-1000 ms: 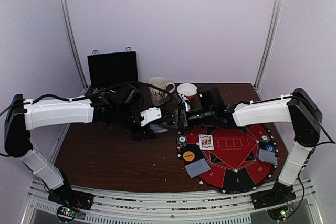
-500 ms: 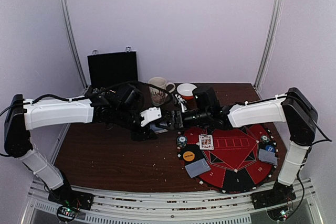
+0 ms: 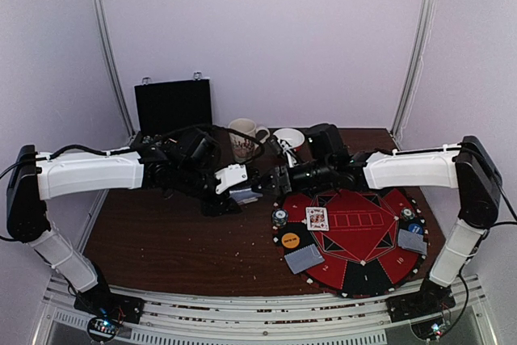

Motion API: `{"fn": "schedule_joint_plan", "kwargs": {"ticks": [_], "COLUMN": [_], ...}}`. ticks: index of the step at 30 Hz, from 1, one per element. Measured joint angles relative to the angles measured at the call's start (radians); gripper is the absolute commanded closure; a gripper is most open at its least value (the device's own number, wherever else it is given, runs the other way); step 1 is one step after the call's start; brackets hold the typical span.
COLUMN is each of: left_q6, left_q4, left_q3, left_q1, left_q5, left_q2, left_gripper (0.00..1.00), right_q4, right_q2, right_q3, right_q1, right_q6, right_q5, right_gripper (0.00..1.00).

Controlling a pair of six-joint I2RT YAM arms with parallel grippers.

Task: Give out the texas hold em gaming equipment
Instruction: Pick up the poker card from the face-down deck piles, then flop the poker card in the community card area.

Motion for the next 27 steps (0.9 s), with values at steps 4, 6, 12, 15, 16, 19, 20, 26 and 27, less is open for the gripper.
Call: {"fn": "schedule_joint_plan", "kwargs": {"ticks": [4,6,12,15,16,19,20,26,27], "left_q6": [0.000,0.000,0.000,0.000,0.000,0.000,0.000,0.000,0.000], "left_q4": [0.000,0.000,0.000,0.000,0.000,0.000,0.000,0.001,0.000], "left_q3": [0.000,0.000,0.000,0.000,0.000,0.000,0.000,0.000,0.000], "left_q1": [0.000,0.000,0.000,0.000,0.000,0.000,0.000,0.000,0.000], "left_q5": [-0.002,-0.001,0.000,0.000,0.000,0.000,0.000,-0.002,-0.003], "left_q2": [0.000,0.000,0.000,0.000,0.000,0.000,0.000,0.000,0.000], "left_gripper": [0.54,0.54,0.54,0.54,0.54,0.54,0.54,0.54,0.54], "right_q4": [-0.022,-0.027,-0.025,-0.050,-0.061,-0.093,-0.103,-0.277,-0.340], "right_q2": [-0.008,-0.019,-0.056,-0.081,-0.093,-0.137,-0.151,-0.270,-0.281], "right_q3": [0.005,0.005,0.005,0.004,0.003,0.001,0.001,0.010,0.026], "right_q1": [0.000,0.000,-0.003,-0.012,-0.018,-0.044,-0.053,-0.131,-0.141], "right_q6": [-0.008,-0.008,-0.008,-0.008,-0.009,-0.019,-0.026,-0.116,-0.144], "right_q5": [-0.017,-0.024,-0.034,-0.032,-0.031,-0.026,-0.021,0.074,0.116], "right_gripper": [0.74,0.78,1.00,1.00,1.00,1.00,1.00,1.00,1.00]}}
